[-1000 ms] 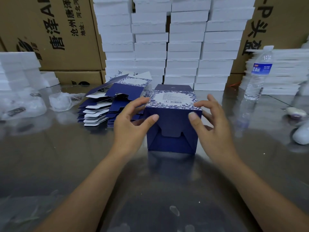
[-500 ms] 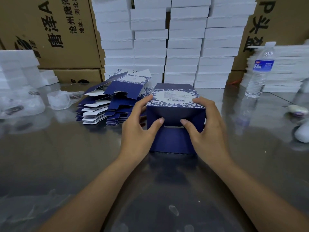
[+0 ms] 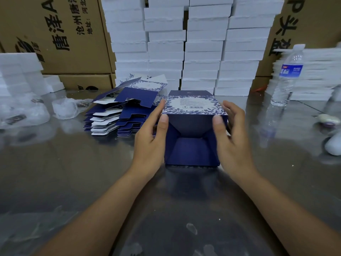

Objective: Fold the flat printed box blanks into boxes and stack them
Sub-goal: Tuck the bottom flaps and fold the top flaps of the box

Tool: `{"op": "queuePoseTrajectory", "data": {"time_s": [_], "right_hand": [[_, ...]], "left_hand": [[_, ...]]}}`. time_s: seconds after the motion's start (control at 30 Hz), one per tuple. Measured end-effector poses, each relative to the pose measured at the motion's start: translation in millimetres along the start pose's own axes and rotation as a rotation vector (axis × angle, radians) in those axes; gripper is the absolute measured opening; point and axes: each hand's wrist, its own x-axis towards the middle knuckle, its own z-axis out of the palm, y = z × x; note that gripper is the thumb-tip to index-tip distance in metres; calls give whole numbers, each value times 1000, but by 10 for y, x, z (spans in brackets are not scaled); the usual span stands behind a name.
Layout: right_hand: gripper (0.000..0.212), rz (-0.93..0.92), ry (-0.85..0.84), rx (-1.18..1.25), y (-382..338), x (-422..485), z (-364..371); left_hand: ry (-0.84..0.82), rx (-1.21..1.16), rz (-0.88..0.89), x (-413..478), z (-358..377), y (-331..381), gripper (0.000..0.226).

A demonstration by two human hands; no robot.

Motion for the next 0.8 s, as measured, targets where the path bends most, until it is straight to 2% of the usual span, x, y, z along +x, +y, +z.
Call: {"op": "queuePoseTrajectory", "data": {"time_s": [0.1,0.2,0.37,0.4,0.53,0.6,0.7,0.8], "right_hand": [[19,112,88,136,8,50,-2],[26,222,116,272,27,103,-10],[8,266,113,144,78,100,10],[9,307,131,121,81,94,7],[45,560,146,143,74,129,-51],[38,627,93,222,28,145,-49],[27,603,65,326,-40,152,-36],[21,560,112,426,-106,162,-49]], "left_hand": [[27,-54,-44,23,-7,1,38],[84,-128,-135,54,-26,26,33],[201,-282,-306,103,-61,-25,26],[219,-333,-357,118,-68,-51,28],[279,-605,-568,175,-92,-98,33],[278,-662,-654,176,-95,-91,38],[244,-687,-732,177,-97,-88,45],[207,-706,-745,178,-105,-94,45]]}}
